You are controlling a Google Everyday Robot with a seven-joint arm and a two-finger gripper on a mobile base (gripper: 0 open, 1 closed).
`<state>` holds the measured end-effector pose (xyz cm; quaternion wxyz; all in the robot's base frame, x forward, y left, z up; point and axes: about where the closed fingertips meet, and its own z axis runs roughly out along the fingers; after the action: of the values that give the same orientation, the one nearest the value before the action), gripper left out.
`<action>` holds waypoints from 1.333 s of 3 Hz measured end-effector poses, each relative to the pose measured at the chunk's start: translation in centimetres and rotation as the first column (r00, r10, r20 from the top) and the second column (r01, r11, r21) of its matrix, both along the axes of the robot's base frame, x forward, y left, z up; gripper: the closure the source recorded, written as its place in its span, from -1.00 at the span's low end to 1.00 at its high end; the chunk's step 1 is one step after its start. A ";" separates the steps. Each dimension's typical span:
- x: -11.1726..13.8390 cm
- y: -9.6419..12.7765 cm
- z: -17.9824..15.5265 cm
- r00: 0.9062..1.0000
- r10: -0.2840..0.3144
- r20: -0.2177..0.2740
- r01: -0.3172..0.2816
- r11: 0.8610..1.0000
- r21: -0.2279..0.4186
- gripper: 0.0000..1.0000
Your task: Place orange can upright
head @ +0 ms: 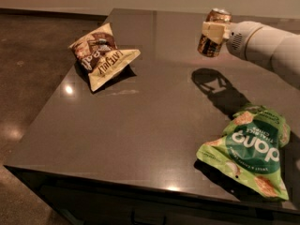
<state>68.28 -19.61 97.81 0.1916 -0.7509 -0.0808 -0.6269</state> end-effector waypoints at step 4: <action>-1.0 1.8 -1.9 0.996 0.022 0.090 -0.011 0.992 -0.129 1.00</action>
Offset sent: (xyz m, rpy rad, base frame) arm -0.0161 0.0120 -0.0238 -0.1510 -0.1142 0.0364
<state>67.24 -17.85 95.92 0.1444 -0.7314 -0.1357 -0.6525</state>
